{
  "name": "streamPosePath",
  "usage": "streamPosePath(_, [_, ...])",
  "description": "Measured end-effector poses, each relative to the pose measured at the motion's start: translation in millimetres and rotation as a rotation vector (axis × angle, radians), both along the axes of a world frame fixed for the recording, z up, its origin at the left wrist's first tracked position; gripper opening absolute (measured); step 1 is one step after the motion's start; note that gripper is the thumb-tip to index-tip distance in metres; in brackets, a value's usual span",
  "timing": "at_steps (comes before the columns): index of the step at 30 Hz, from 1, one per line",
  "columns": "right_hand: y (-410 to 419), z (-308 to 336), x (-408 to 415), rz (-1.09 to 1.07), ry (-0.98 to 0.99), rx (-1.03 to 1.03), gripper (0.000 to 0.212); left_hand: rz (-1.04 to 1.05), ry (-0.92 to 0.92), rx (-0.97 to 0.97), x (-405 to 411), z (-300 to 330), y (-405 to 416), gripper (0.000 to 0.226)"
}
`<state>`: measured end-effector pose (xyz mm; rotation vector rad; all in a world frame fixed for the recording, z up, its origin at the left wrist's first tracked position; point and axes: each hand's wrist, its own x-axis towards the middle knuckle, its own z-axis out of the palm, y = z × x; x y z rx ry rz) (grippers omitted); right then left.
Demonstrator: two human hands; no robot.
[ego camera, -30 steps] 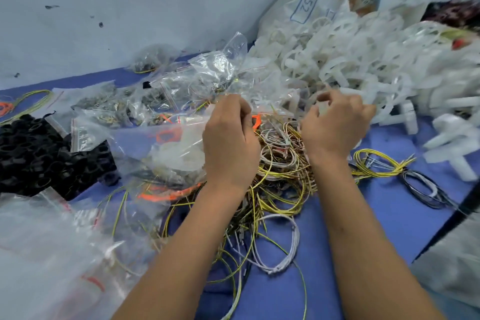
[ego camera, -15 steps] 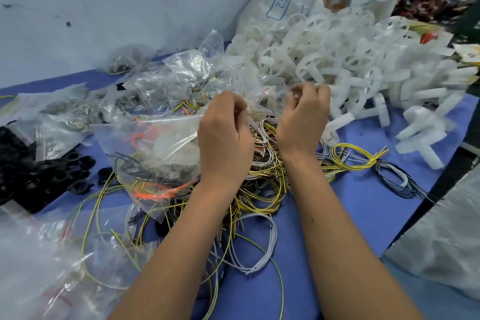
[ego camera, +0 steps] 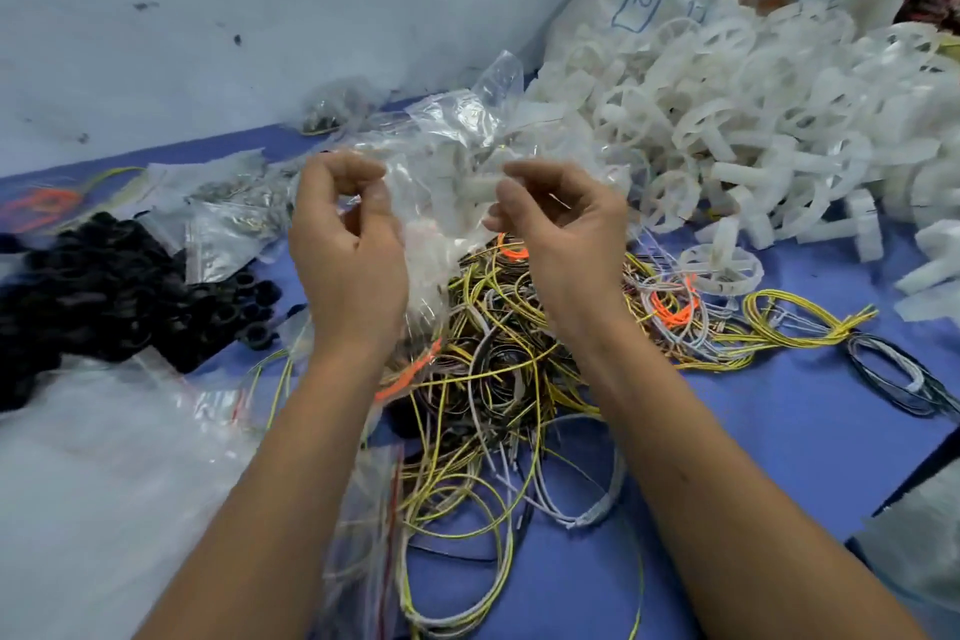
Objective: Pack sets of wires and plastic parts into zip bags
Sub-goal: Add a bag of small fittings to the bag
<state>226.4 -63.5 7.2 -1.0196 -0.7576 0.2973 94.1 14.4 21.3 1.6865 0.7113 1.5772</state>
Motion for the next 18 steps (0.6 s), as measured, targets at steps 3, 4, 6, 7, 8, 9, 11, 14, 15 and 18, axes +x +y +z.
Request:
streamPosePath(3, [14,2,-27,0.292,0.139,-0.024,0.009,-0.017,-0.045,-0.030,-27,0,10,0.025])
streamPosePath(4, [18,2,-36,0.351,0.146,-0.068,0.009,-0.017,-0.059,-0.034,-37,1,14,0.025])
streamPosePath(6, [25,3,-50,0.433,0.109,-0.176,0.009,0.009,-0.094,-0.023,-53,4,21,0.024])
streamPosePath(7, [27,4,-56,0.462,0.070,-0.224,0.008,0.026,-0.106,-0.009,-60,8,25,0.023])
streamPosePath(8, [28,7,-59,0.476,0.023,-0.262,0.007,0.029,-0.114,0.006,-66,13,28,0.022])
streamPosePath(9, [29,10,-63,0.473,-0.034,-0.294,0.006,0.024,-0.117,0.028,-72,18,32,0.021])
streamPosePath(11, [34,18,-67,0.390,-0.216,-0.332,0.004,0.004,-0.085,0.105,-82,30,40,0.020])
streamPosePath(14, [43,28,-75,0.209,-0.458,-0.298,0.007,-0.008,0.083,0.269,-87,40,44,0.020])
streamPosePath(15, [44,29,-76,0.189,-0.461,-0.281,0.006,0.018,0.155,0.321,-86,39,41,0.020])
streamPosePath(18, [43,21,-73,0.255,-0.414,-0.318,0.012,0.176,0.342,0.440,-80,20,27,0.014])
